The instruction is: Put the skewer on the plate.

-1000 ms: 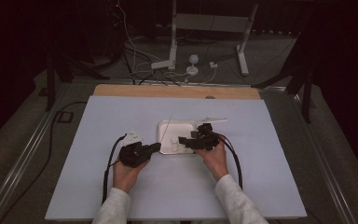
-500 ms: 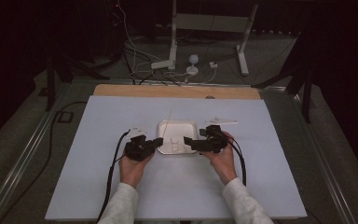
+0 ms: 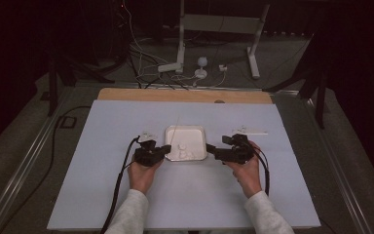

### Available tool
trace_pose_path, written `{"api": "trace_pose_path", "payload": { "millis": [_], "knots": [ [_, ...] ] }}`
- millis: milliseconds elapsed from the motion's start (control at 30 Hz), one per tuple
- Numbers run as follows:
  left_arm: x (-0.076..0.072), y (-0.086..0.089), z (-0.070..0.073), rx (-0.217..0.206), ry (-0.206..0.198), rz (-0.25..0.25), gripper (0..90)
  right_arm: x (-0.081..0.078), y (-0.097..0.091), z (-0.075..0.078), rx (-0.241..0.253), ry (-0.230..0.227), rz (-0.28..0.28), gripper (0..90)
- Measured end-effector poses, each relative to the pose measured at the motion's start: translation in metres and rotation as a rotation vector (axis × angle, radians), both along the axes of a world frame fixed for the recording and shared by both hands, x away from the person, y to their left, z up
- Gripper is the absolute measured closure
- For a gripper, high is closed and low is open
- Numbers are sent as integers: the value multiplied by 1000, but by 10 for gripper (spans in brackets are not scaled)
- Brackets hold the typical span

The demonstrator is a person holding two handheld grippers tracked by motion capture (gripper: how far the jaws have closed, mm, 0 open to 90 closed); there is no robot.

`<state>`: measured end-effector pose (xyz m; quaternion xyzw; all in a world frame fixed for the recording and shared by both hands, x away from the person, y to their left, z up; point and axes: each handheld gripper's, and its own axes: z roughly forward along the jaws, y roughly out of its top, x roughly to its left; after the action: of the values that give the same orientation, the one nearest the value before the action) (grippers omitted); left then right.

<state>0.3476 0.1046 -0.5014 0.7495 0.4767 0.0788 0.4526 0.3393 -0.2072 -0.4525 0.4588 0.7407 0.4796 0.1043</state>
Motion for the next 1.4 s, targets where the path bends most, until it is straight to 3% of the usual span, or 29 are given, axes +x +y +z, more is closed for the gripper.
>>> {"api": "trace_pose_path", "payload": {
  "millis": [400,567,667,900,1100,1400],
  "knots": [
    [7,-7,-10,13,49,36,880,-7,-13,1,10,-11,-14,164],
    [8,-9,-12,-25,42,29,638,-7,-11,2,8,-14,-9,164],
    [10,-9,-12,-9,55,33,525,-7,-12,1,4,-13,-9,164],
    [11,-8,-9,-16,61,55,427,-9,-11,0,-3,-11,-8,164],
    [4,-5,0,-38,3,23,327,-11,-14,0,-5,-21,-5,162],
    [-15,16,29,-104,-114,-5,166,-20,-27,-1,-8,-45,-11,150]
  ]
}}
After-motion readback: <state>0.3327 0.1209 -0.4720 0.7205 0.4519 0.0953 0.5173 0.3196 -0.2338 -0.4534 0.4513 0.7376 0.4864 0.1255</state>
